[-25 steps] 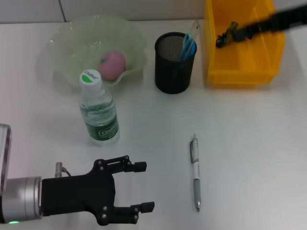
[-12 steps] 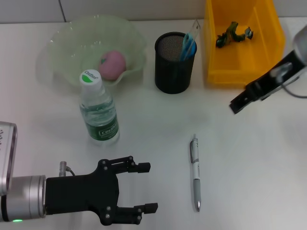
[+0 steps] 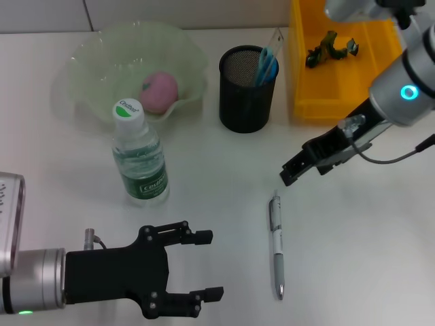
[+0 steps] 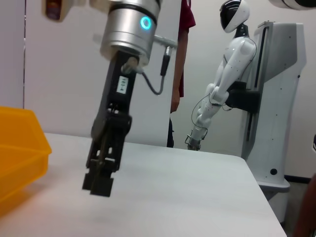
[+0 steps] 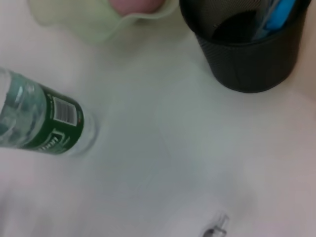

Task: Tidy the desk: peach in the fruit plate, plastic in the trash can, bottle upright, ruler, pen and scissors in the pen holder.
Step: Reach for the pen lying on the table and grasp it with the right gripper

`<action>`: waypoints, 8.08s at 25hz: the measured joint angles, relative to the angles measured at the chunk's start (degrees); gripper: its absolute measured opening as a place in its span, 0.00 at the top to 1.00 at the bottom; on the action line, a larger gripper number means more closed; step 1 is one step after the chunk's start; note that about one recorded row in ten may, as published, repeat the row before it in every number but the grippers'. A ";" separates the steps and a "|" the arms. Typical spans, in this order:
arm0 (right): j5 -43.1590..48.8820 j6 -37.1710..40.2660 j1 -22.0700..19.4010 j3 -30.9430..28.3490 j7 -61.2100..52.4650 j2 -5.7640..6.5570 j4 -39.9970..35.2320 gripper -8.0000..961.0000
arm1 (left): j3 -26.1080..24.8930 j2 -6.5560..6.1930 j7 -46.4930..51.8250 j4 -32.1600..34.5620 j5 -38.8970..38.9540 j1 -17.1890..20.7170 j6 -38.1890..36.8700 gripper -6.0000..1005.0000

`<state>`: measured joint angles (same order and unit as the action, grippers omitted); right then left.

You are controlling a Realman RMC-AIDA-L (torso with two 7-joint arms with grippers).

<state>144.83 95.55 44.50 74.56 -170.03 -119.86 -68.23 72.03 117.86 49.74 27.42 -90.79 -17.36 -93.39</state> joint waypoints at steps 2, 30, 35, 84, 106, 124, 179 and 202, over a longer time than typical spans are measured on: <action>-0.24 -0.55 0.63 0.22 0.02 -0.01 1.14 0.24 | 0.10 0.00 -0.04 0.00 0.00 -0.01 0.10 0.21; -4.51 -11.42 7.49 15.16 0.46 -0.02 18.12 0.34 | 0.28 0.52 -0.36 0.00 -1.41 -0.01 0.47 0.21; -4.75 -11.58 8.44 15.89 0.48 -0.02 19.11 0.36 | 0.23 0.53 -0.32 0.00 -1.41 -0.04 0.49 0.21; -4.58 -13.64 12.27 17.55 0.50 -0.03 24.20 0.76 | 0.31 0.52 -0.67 -0.08 -1.40 -0.05 0.49 0.21; -4.83 -15.56 12.77 17.72 0.55 -0.03 25.64 0.62 | 0.25 0.45 -0.70 -0.56 -1.40 -0.08 0.49 0.21; -6.12 -17.76 14.15 18.38 0.54 -0.03 28.24 0.63 | 0.31 0.43 -0.70 -0.61 -1.40 -0.14 0.73 0.21; -5.10 -11.77 11.29 21.44 0.58 0.17 17.97 0.93 | 0.07 0.44 -0.69 -0.62 -1.40 -0.06 0.85 0.21; -6.22 -13.07 11.86 26.97 0.58 -0.03 18.01 0.62 | 0.23 0.53 -0.69 -0.62 -1.40 -0.14 0.93 0.21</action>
<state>138.61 82.48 56.35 101.53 -169.45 -119.88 -50.23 72.25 118.39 49.04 26.80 -92.19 -17.49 -92.46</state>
